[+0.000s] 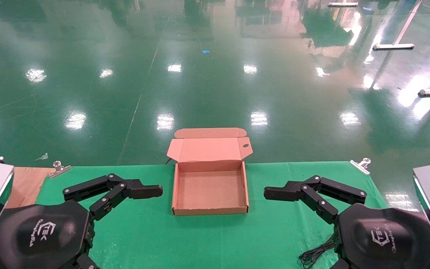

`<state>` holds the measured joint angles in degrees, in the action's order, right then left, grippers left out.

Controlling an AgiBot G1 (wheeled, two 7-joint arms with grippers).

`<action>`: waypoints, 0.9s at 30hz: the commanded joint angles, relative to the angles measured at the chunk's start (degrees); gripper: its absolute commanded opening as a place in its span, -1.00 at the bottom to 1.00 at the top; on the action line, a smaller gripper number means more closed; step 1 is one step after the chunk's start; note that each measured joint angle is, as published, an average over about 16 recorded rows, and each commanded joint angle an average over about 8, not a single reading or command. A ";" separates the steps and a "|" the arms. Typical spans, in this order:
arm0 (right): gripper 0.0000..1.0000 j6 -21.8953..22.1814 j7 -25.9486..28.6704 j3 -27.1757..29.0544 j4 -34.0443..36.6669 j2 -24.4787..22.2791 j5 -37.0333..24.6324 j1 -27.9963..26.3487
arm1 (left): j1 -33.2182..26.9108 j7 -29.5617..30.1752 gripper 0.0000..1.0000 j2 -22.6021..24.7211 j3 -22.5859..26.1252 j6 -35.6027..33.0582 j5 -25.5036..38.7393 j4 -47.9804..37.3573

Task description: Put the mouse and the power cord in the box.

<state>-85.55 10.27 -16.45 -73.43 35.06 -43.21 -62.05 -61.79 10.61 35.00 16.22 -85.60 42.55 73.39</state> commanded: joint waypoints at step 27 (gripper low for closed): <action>1.00 5.57 -29.12 -24.36 33.41 19.47 -57.46 -26.27 | -27.52 -25.65 1.00 12.67 23.26 -0.75 48.59 -41.18</action>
<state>-79.27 -18.64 -40.40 -40.21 54.46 -99.77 -87.84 -88.67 -14.48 47.51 38.92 -85.69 90.11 32.67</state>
